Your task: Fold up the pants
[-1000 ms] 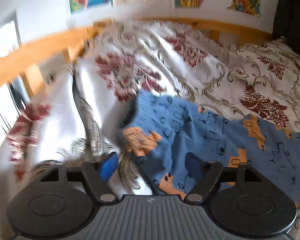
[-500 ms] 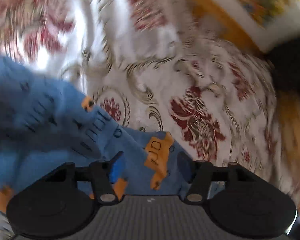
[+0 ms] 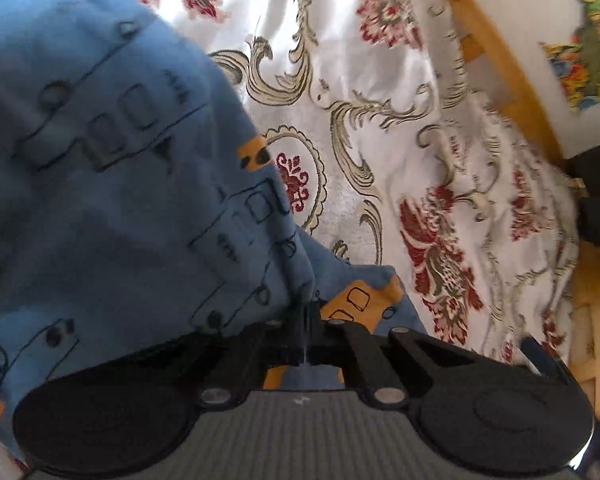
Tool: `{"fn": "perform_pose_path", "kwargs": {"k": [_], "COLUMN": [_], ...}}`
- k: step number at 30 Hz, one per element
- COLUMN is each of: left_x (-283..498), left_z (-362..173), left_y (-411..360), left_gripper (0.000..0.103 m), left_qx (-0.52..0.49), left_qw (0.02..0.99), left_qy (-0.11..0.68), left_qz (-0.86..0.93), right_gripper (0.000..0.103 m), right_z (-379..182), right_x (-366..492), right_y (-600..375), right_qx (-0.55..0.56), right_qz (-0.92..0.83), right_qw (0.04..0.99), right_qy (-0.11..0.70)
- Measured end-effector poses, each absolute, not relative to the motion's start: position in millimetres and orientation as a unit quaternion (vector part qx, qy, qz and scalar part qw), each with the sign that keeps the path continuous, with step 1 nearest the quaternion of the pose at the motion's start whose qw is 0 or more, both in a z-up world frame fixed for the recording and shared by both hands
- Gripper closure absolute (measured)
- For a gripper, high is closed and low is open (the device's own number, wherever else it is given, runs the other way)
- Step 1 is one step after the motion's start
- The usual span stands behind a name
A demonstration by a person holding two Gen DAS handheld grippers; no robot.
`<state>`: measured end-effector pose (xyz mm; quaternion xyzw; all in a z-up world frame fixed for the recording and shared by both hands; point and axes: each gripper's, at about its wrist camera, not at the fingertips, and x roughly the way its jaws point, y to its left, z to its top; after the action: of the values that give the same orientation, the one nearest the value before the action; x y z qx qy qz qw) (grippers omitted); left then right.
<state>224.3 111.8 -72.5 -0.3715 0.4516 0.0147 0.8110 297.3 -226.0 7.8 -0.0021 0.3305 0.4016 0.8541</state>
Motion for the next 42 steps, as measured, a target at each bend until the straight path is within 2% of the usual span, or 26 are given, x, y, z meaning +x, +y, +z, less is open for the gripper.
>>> {"fn": "perform_pose_path", "kwargs": {"k": [1,3,5,10,13,23,31,42], "left_x": [217,215,212,206,202,199,197,195], "left_z": [-75,-77,-75,-75,-76,-79,-80,-80], "left_y": [113,112,113,118,118,123,124,126], "left_gripper": [0.103,0.103,0.103,0.103,0.103,0.102,0.102,0.102], "left_qx": [-0.368,-0.352,-0.344,-0.338,-0.331,-0.331,-0.333,-0.333], "left_qw": [0.818,0.83,0.837,0.844,0.848,0.847,0.846,0.846], "left_qy": [0.442,0.432,0.425,0.415,0.412,0.411,0.411,0.411], "left_qz": [0.005,-0.007,-0.018,-0.04,-0.047,-0.061,-0.065,-0.07], "right_gripper": [0.035,0.051,0.057,0.057,0.056,0.056,0.055,0.055], "right_z": [7,4,0,-9,-9,-41,-27,-43], "right_x": [304,316,327,340,344,336,349,345], "right_y": [-220,-206,-194,-168,-160,-166,-162,-153], "right_qx": [0.014,0.048,0.092,0.166,0.144,0.157,0.157,0.165], "right_qz": [0.419,0.451,0.481,0.514,0.518,0.51,0.518,0.522], "right_qw": [0.841,0.81,0.776,0.71,0.718,0.671,0.686,0.652], "right_qy": [0.342,0.37,0.398,0.452,0.442,0.515,0.486,0.524]}}
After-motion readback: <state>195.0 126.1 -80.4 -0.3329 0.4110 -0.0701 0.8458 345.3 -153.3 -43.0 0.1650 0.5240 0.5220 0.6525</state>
